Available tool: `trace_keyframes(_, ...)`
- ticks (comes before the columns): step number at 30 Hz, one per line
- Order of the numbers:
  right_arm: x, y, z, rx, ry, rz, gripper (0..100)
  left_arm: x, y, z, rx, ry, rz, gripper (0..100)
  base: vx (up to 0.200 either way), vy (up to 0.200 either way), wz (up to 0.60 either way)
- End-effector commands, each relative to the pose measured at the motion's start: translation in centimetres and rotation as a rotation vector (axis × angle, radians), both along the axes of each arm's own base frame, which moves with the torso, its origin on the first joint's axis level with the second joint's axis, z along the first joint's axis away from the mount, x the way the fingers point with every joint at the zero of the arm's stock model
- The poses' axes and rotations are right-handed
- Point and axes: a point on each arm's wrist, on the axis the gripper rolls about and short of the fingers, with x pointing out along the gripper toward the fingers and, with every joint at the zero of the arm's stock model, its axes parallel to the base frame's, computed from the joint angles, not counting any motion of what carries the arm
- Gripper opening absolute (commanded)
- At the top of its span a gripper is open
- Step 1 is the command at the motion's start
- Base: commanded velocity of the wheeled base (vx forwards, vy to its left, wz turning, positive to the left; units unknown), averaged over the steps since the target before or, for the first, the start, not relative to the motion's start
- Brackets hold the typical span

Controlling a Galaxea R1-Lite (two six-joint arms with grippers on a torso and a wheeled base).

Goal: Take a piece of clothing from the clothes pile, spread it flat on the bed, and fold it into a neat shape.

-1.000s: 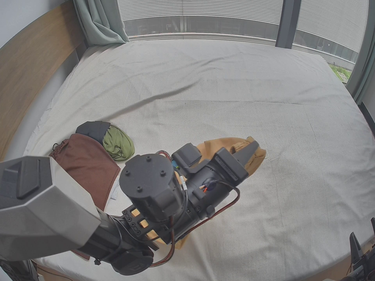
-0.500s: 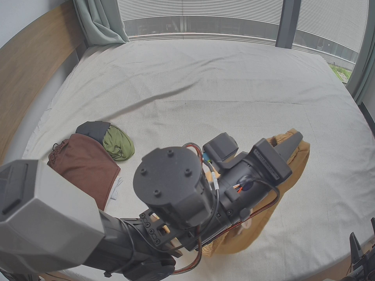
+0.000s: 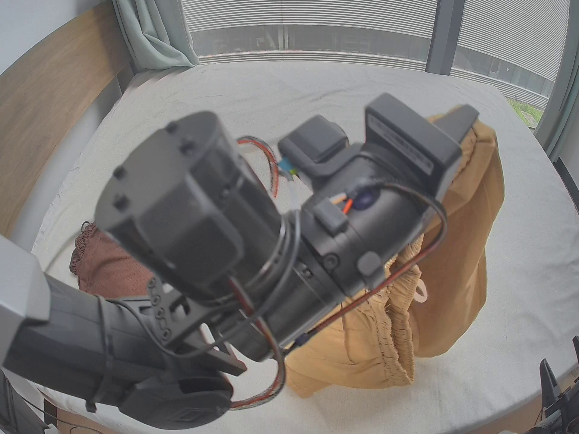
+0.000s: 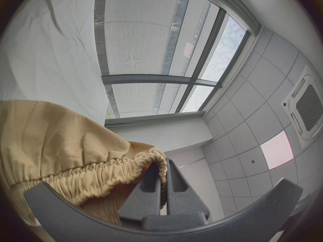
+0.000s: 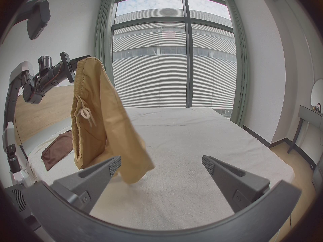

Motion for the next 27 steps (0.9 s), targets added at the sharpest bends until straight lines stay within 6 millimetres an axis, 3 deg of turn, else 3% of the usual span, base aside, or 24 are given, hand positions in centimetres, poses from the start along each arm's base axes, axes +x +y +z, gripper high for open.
trace_keyframes(1,0.0,0.0,-0.5,0.0,0.0,0.0,100,0.6,2.1,0.5,-0.006,0.006,0.044,0,0.0,0.0,0.0)
trace_keyframes(6,0.0,0.0,-0.5,0.0,0.0,0.0,100,2.4,3.9,-4.0,0.136,0.073,0.112,0,0.0,0.0,0.0)
trace_keyframes(14,0.0,0.0,-0.5,0.0,0.0,0.0,100,4.2,5.6,-8.8,0.245,0.008,0.188,0,0.0,0.0,0.0)
trace_keyframes(20,0.0,0.0,-0.5,0.0,0.0,0.0,100,4.3,6.3,-10.6,0.307,0.001,0.212,0,0.0,0.0,0.0)
trace_keyframes(27,0.0,0.0,-0.5,0.0,0.0,0.0,100,4.9,7.0,-11.2,0.341,-0.011,0.249,0,0.0,0.0,0.0)
